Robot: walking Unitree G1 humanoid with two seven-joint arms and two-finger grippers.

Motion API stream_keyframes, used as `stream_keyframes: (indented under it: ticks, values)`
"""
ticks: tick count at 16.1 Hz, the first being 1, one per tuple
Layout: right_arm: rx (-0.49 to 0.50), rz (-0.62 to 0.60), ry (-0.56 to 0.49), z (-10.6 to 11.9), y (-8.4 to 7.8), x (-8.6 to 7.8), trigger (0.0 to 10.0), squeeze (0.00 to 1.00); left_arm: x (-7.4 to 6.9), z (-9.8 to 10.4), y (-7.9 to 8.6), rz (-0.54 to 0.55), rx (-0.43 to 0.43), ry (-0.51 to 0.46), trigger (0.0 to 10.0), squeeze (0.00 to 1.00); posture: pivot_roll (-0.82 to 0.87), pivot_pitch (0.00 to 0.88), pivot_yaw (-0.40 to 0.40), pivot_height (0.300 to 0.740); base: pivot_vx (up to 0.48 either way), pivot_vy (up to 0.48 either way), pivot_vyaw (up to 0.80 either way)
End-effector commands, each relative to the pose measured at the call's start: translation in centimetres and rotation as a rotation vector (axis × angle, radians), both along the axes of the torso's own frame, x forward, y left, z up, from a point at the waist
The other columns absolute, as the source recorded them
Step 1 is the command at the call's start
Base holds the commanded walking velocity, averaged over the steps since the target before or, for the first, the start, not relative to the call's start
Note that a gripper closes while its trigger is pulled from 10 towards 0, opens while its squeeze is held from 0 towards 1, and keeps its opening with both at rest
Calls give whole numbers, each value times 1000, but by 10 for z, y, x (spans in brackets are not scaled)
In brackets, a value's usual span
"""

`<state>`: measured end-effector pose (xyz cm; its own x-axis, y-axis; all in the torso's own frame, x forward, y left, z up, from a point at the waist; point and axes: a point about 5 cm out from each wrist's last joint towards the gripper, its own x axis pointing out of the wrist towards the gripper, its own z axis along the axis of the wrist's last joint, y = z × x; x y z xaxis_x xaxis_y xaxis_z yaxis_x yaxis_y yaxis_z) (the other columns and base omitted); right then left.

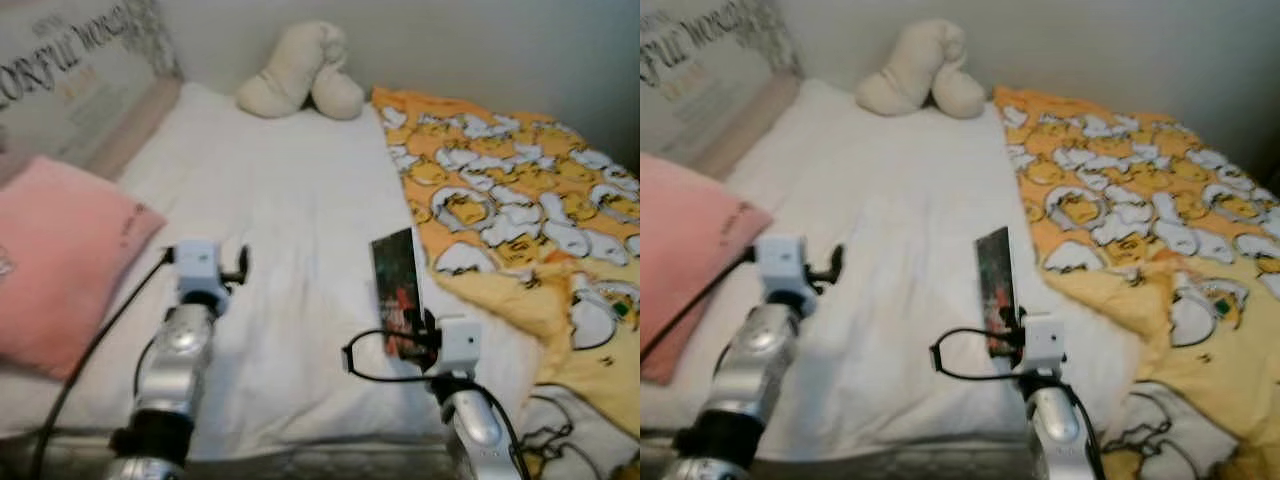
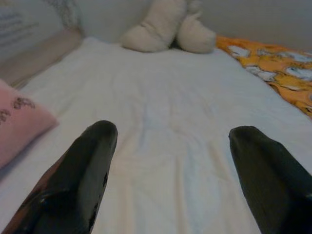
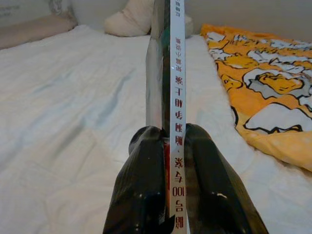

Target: Clean up the room

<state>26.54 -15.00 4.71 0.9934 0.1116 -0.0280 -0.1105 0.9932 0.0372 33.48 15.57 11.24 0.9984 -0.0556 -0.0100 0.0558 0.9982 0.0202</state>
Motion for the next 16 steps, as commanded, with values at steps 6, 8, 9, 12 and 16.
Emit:
stream_keyframes:
  ticks: [6, 8, 9, 12, 16]
  values:
    - [18, 22, -63, 15, -1, 11, 0, 0, -6, -6, -5, 51, -48, 17, 10000, 0, 120, 0, -51, 740, 0, 472, 0]
    - [28, 55, -61, 16, 1, 13, 0, 0, -9, -8, -12, 43, -56, 12, 10000, 0, 125, 0, -59, 740, 0, 476, 0]
    - [17, 64, -59, 16, 1, 13, 0, 0, -9, -7, -13, 42, -49, 8, 10000, 0, 130, 0, -65, 740, 0, 476, 0]
    - [5, 73, -49, 15, 0, 14, 0, 0, -7, -6, -17, 5, -28, 9, 10000, 0, 131, 0, -68, 740, 0, 479, 492]
    - [21, 102, -26, 10, 5, 14, 0, 0, 5, 18, -36, -150, 46, -72, 10000, 0, 132, 0, -66, 740, 88, 0, 136]
